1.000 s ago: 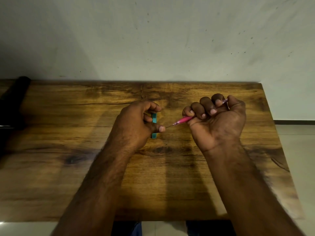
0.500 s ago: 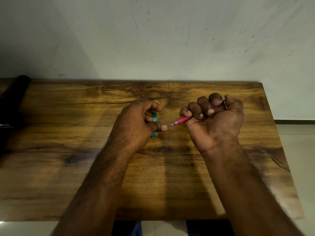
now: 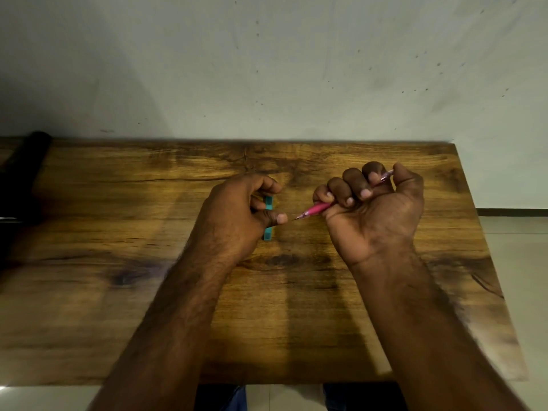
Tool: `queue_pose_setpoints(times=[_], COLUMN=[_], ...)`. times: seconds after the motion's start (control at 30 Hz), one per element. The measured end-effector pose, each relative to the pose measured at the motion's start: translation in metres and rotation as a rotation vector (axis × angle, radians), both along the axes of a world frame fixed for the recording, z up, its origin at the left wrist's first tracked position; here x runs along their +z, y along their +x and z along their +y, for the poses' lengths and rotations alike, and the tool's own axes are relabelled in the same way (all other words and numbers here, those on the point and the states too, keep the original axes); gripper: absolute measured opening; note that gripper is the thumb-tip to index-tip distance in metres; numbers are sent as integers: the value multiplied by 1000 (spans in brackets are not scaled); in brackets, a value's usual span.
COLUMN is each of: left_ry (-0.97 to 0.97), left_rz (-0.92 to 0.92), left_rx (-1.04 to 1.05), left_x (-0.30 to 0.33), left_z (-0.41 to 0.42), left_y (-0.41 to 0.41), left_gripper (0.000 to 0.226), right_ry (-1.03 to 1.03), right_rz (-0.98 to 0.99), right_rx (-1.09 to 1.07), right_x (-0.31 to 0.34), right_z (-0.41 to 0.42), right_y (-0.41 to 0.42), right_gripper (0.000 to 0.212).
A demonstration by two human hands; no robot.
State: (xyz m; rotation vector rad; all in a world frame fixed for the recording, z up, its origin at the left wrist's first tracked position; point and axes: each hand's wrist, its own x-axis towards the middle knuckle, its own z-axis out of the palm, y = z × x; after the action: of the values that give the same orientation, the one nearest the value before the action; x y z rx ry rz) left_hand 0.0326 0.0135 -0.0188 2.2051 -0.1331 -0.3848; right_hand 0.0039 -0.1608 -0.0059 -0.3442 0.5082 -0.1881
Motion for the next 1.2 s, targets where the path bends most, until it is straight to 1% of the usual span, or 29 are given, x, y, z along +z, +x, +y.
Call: queue_pose_setpoints(times=[0.3,0.43,0.6,0.67,0.8,0.9,1.03,1.1,1.2], left_ry=[-10,-19,39,64,112,147,142,141,144], left_rz=[-8,-28,-57,-60,-68,-66,-55,-49,-40], left_rx=[11,55,54,45,32,26,23,21,25], left_x=[0,-3,-5,-7,-8,-10,-12,-12,-13], left_z=[2,5,6,6,5,5,6,6,6], left_y=[0,2,3,3,3,4,5,4,4], left_gripper=[44,42,47,47,46,45,42,40,39], right_ry=[17,-88,-173,-290,-726,-1013,-1384,-1515,-1632], right_rz=[2,29,138,199,324,335,354,373,430], right_rx=[44,69,119,140,254,330,377,384,384], right_x=[-1,-1,1,0,-5,-11,-17,-18,-20], right_z=[-1,-1,5,7,16,25,26,25,24], right_y=[0,1,4,5,3,-1,-5,-7,-8], right_gripper=[45,32,19,19,28,30,28,27,23])
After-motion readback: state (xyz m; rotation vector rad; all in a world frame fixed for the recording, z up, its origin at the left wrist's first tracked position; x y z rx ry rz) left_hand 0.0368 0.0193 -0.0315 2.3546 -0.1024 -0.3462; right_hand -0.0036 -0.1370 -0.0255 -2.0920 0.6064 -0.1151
